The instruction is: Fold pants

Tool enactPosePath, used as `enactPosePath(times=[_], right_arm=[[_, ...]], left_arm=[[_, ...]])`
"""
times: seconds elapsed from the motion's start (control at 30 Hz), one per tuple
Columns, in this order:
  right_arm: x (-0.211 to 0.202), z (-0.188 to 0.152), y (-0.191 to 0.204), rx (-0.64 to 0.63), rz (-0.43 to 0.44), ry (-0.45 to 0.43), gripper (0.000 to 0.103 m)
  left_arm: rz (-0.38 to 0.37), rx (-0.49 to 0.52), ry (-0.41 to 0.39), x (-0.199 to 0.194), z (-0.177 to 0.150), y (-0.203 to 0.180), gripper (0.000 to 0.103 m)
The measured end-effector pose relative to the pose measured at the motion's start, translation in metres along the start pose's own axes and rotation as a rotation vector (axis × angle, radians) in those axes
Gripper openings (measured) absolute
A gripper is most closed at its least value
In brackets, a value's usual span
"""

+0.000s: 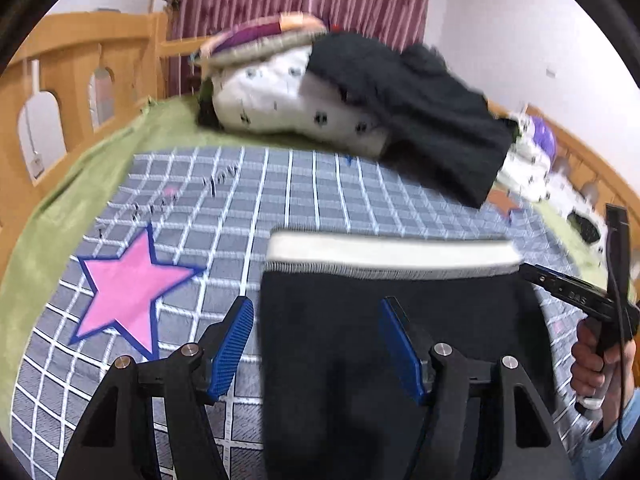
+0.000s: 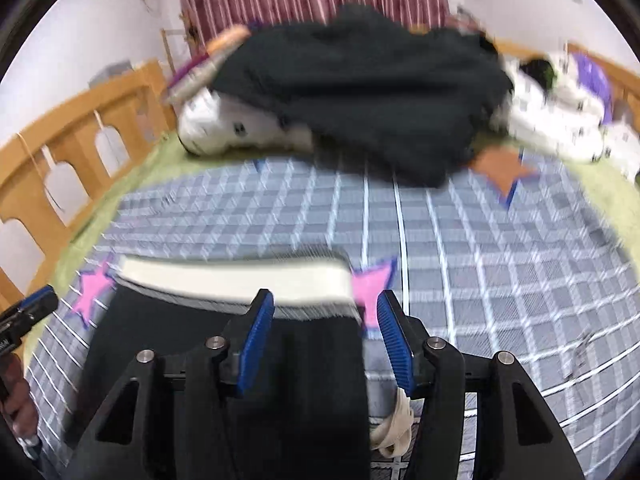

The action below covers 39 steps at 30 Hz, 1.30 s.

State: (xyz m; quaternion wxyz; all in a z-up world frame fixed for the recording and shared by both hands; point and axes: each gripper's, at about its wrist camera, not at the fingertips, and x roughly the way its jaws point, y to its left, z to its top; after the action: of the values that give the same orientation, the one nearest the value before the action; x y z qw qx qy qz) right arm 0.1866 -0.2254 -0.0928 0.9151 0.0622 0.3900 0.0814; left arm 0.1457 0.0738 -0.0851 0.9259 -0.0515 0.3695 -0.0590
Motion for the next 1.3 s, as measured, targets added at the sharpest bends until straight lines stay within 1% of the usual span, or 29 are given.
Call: enactPosePath(times=[0.03, 0.07, 0.1, 0.13, 0.2, 0.27, 0.3, 0.33, 0.37, 0.4, 0.43, 0.47, 0.5, 0.57, 0.6, 0.67, 0.7, 0.77, 0.83, 0.87, 0.9, 0.93, 1.0, 1.07, 1.17, 1.3], right_arm=[[0.015, -0.004, -0.005, 0.007, 0.008, 0.046, 0.033], [0.025, -0.006, -0.006, 0.009, 0.03, 0.08, 0.029], [0.028, -0.006, -0.008, 0.017, 0.058, 0.072, 0.028], [0.029, -0.004, -0.011, 0.022, 0.083, 0.06, 0.021], [0.027, 0.0, -0.022, 0.068, 0.159, 0.041, 0.014], [0.009, 0.003, -0.034, 0.131, 0.261, -0.034, 0.013], [0.0, 0.005, -0.032, 0.119, 0.27, -0.062, 0.013], [-0.004, 0.007, -0.026, 0.083, 0.242, -0.071, 0.013], [-0.002, 0.006, -0.02, 0.03, 0.19, -0.067, 0.013], [0.009, 0.003, -0.016, 0.007, 0.138, -0.032, 0.014], [0.024, 0.0, -0.015, 0.009, 0.097, 0.018, 0.019], [0.037, -0.003, -0.016, 0.01, 0.065, 0.063, 0.02], [0.037, -0.002, -0.019, 0.016, 0.065, 0.052, 0.023], [0.022, 0.006, -0.019, 0.019, 0.069, 0.012, 0.025], [0.008, 0.011, -0.017, 0.012, 0.07, -0.046, 0.025], [-0.01, 0.017, -0.011, 0.007, 0.08, -0.152, 0.031], [-0.01, 0.021, -0.008, 0.007, 0.099, -0.159, 0.031], [0.007, 0.024, 0.001, 0.007, 0.148, -0.121, 0.031], [0.036, 0.018, 0.012, -0.04, 0.12, -0.03, 0.026], [0.053, 0.013, 0.018, -0.077, 0.075, 0.021, 0.026], [0.062, 0.009, 0.023, -0.112, 0.025, 0.028, 0.026], [0.06, 0.007, 0.026, -0.128, 0.02, 0.008, 0.026], [0.058, 0.009, 0.025, -0.125, 0.028, 0.007, 0.026], [0.06, 0.01, 0.022, -0.1, 0.038, 0.011, 0.026], [0.061, 0.011, 0.018, -0.093, 0.052, 0.009, 0.026], [0.059, 0.007, 0.022, -0.124, 0.021, -0.006, 0.026]], left_arm=[[-0.006, 0.014, 0.012, 0.006, 0.0, -0.002, 0.063], [0.002, 0.024, 0.009, 0.01, 0.001, -0.004, 0.063], [0.012, 0.03, -0.001, 0.011, 0.002, -0.006, 0.063], [0.038, 0.042, -0.026, 0.013, 0.003, -0.008, 0.063], [0.065, 0.048, -0.046, 0.015, 0.005, -0.008, 0.063], [0.06, 0.024, -0.047, 0.017, 0.007, -0.002, 0.063], [0.045, 0.001, -0.041, 0.018, 0.008, 0.001, 0.063], [0.018, -0.032, -0.031, 0.02, 0.009, 0.005, 0.063], [0.001, -0.06, -0.019, 0.023, 0.01, 0.008, 0.063], [-0.01, -0.075, -0.009, 0.026, 0.011, 0.009, 0.063], [-0.021, -0.088, 0.008, 0.03, 0.011, 0.01, 0.063], [-0.022, -0.086, 0.017, 0.033, 0.011, 0.009, 0.063], [-0.022, -0.08, 0.027, 0.036, 0.012, 0.007, 0.063], [-0.028, -0.067, 0.03, 0.04, 0.015, 0.003, 0.063], [-0.03, -0.061, 0.026, 0.041, 0.017, 0.001, 0.063], [-0.029, -0.042, 0.016, 0.05, 0.025, -0.007, 0.063], [-0.023, -0.032, 0.021, 0.056, 0.028, -0.011, 0.063], [-0.009, -0.009, 0.042, 0.071, 0.031, -0.018, 0.063], [0.021, 0.022, 0.086, 0.084, 0.026, -0.022, 0.063], [0.047, 0.042, 0.115, 0.091, 0.022, -0.023, 0.063], [0.061, 0.059, 0.119, 0.094, 0.019, -0.024, 0.063], [0.06, 0.066, 0.112, 0.095, 0.017, -0.024, 0.063], [0.037, 0.057, 0.114, 0.095, 0.018, -0.022, 0.069], [0.03, 0.046, 0.117, 0.097, 0.018, -0.021, 0.069], [0.028, 0.058, 0.11, 0.098, 0.016, -0.023, 0.073], [0.032, 0.074, 0.11, 0.1, 0.013, -0.025, 0.078]])
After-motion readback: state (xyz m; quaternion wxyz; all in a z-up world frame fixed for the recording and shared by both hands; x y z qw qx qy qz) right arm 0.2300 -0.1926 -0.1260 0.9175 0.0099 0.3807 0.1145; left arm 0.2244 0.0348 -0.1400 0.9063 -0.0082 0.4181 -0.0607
